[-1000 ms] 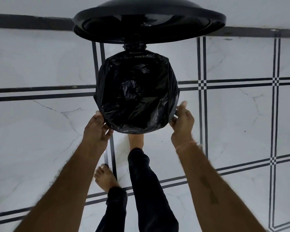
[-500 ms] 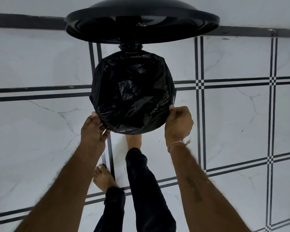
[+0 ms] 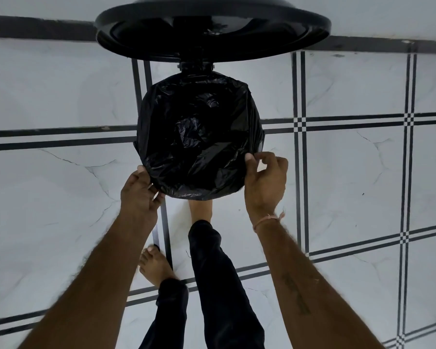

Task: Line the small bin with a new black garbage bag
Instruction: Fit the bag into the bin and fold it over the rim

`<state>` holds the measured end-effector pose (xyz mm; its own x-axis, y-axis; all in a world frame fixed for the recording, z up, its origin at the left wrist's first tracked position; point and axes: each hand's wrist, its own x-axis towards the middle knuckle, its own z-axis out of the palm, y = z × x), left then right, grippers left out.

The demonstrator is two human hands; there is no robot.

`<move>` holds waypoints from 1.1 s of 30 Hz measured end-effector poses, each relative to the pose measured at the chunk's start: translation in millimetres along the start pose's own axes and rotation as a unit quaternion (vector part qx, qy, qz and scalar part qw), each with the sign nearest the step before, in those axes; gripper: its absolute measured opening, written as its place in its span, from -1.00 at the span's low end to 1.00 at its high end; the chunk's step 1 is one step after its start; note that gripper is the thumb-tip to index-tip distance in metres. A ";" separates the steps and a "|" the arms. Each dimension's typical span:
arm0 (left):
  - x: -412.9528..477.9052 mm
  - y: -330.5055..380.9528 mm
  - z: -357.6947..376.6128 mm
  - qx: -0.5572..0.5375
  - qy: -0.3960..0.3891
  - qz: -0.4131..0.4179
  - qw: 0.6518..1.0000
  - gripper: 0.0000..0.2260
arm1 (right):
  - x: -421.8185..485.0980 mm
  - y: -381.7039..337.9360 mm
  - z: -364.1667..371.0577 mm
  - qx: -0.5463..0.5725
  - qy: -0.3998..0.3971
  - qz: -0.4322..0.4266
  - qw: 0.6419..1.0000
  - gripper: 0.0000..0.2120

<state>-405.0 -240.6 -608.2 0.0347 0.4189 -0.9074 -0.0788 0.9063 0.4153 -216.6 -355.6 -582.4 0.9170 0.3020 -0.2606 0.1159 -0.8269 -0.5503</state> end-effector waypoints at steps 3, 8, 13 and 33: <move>0.5 0.6 0.2 -0.003 0.000 -0.005 1.000 -0.77 | -1.9 -6.8 0.8 -0.036 -0.029 0.007 0.999 -0.72; 3.3 1.6 -1.9 -0.007 -0.006 -0.011 1.000 -0.80 | 9.2 -9.8 7.2 0.103 -0.018 0.120 0.987 -0.78; 3.6 0.8 0.1 -0.059 -0.027 -0.041 0.997 -0.74 | 15.5 1.6 -10.2 0.263 -0.114 0.214 0.934 -0.64; -31.8 -54.0 10.7 -0.228 -0.049 -0.145 0.962 -0.82 | -13.8 41.1 -13.4 0.517 -0.181 0.343 0.763 -0.68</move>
<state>-391.2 -302.2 -601.1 0.2132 0.1769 -0.9609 -0.4795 0.8758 0.0549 -219.4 -400.1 -590.7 0.4394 0.2336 -0.8674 -0.8787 -0.0889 -0.4690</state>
